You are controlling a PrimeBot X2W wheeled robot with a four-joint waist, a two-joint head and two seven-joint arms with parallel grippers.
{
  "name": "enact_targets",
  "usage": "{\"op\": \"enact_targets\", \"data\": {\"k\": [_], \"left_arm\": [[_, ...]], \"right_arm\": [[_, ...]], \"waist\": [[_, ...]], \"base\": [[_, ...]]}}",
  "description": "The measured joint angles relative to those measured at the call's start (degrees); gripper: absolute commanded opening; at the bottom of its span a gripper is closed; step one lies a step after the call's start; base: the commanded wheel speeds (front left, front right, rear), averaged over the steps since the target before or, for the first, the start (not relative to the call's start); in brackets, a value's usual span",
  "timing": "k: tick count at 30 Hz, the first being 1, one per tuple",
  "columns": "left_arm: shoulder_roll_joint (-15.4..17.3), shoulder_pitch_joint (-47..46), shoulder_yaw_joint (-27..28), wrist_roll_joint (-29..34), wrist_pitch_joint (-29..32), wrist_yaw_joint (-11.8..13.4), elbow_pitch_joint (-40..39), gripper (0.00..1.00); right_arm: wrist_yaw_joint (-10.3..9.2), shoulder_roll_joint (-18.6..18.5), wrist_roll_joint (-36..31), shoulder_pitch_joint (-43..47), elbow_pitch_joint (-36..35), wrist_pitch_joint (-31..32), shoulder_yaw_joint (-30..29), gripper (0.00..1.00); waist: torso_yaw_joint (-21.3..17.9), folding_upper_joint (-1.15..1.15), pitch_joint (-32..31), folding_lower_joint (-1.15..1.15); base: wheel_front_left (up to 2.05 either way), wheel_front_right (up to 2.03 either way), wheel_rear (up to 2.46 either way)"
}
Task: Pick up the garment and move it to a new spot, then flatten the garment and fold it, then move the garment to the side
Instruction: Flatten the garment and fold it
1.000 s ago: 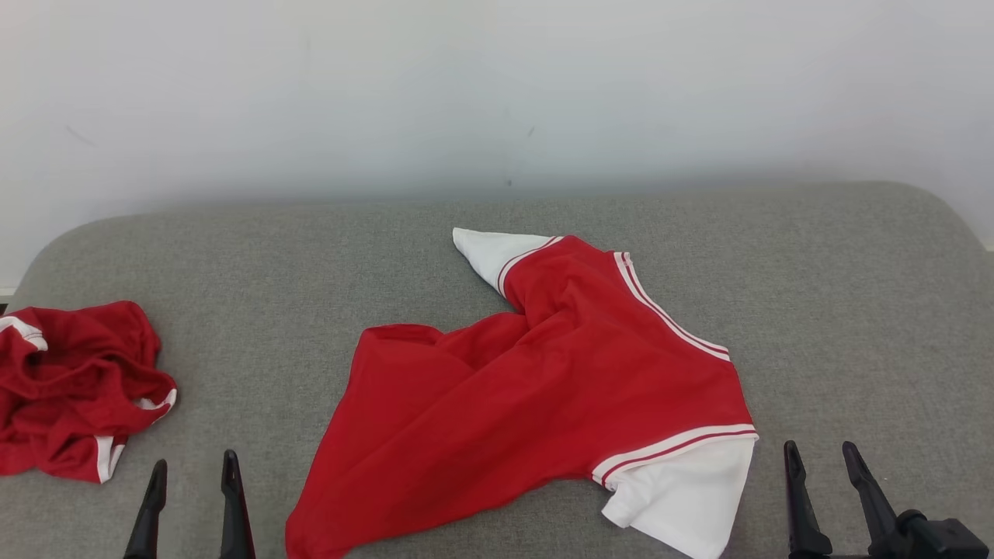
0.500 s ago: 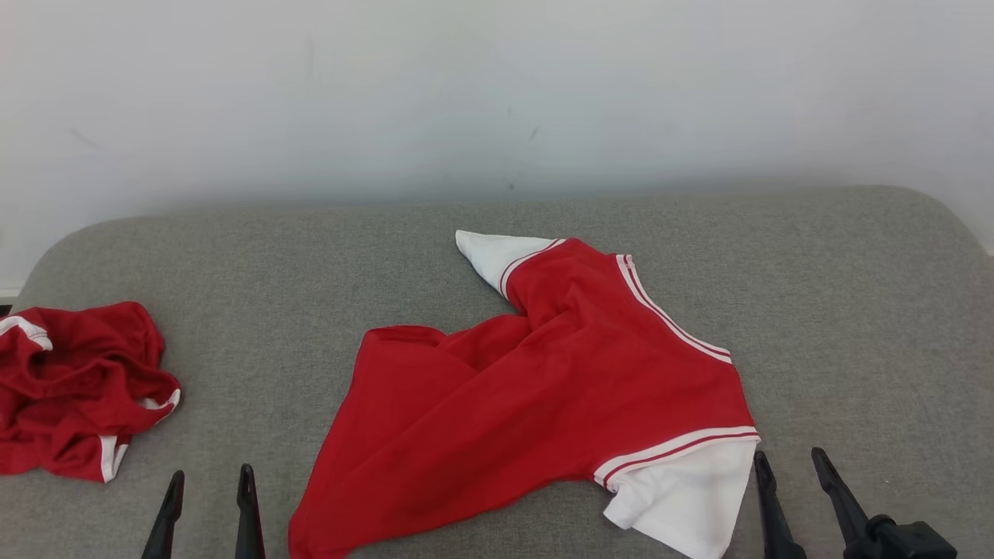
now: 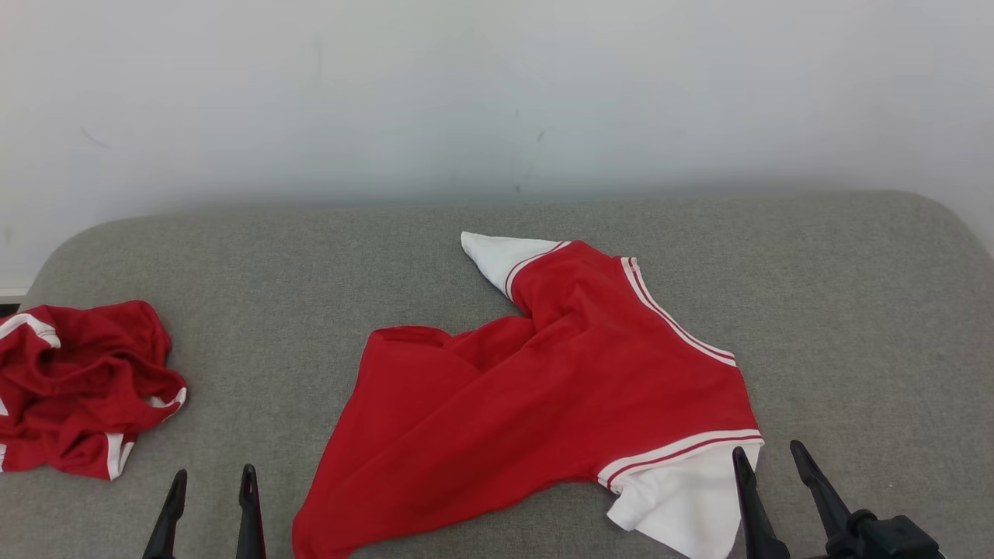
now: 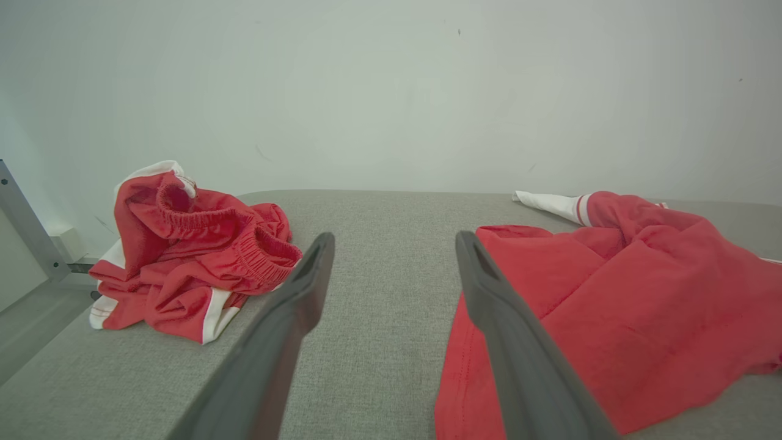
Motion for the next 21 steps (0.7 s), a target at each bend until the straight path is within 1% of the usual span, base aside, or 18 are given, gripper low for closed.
{"op": "enact_targets", "data": {"k": [14, 21], "left_arm": [[-0.93, -0.02, 1.09, 0.11, 0.00, -1.00, 0.68, 1.00], [-0.82, 0.03, -1.97, -0.01, 0.00, -2.50, 5.36, 1.00]], "right_arm": [[0.00, 0.03, 0.08, 0.38, -2.07, 0.00, -0.36, 1.00], [0.00, -0.54, 0.08, 1.52, -0.44, 0.05, -0.82, 1.00]], "waist": [[0.44, 0.00, -0.40, 0.00], [0.55, 0.00, 0.03, 0.00]], "base": [[0.00, 0.00, 0.00], [0.00, 0.00, 0.00]]}}
